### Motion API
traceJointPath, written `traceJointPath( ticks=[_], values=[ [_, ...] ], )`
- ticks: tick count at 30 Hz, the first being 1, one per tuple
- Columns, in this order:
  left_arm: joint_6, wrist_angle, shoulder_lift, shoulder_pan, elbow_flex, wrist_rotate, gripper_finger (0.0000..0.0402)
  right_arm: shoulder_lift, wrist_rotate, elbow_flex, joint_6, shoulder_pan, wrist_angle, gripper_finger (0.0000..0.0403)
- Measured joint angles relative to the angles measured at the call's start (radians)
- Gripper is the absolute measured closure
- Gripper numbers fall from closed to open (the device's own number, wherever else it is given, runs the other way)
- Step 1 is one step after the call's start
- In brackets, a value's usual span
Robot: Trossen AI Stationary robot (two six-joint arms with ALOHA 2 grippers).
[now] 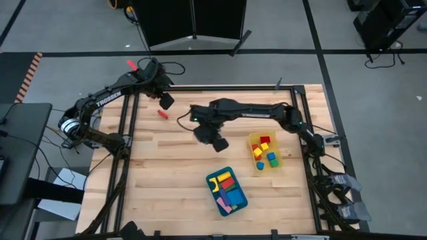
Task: Sort blocks by size
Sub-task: Put the small green block into the yellow bin, then put the large red block into the blue bin
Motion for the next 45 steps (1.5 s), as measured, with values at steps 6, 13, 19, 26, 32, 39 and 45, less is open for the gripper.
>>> traceJointPath(
  ticks=[6, 13, 19, 26, 32, 39, 45],
  values=[
    [-0.031, -0.03, 0.0, -0.001, -0.016, -0.077, 0.0149, -0.083, -0.001, 0.0, 0.275, 0.014, -0.306, 0.0252],
    [-0.058, -0.015, 0.0, -0.002, -0.158, -0.162, 0.0149, -0.198, 0.058, -0.162, 0.473, 0.055, -0.396, 0.0252],
    [-0.059, 0.066, 0.0, -0.002, -0.253, -0.14, 0.0148, -0.389, 0.114, -0.445, 0.676, 0.071, -0.311, 0.0252],
    [0.032, 0.069, 0.001, -0.063, -0.256, -0.13, 0.0148, -0.672, 0.123, -0.793, 0.917, 0.108, -0.132, 0.0246],
    [0.182, 0.08, 0.001, -0.154, -0.255, -0.163, 0.0148, -0.831, 0.157, -1.046, 1.047, 0.131, 0.015, 0.0244],
    [0.395, 0.08, 0.001, -0.225, -0.255, -0.245, 0.0148, -0.873, 0.288, -1.222, 1.115, 0.131, 0.14, 0.0219],
    [0.542, 0.081, 0.001, -0.245, -0.255, -0.281, 0.0148, -0.873, 0.39, -1.241, 1.093, 0.131, 0.18, 0.0158]
  ],
)
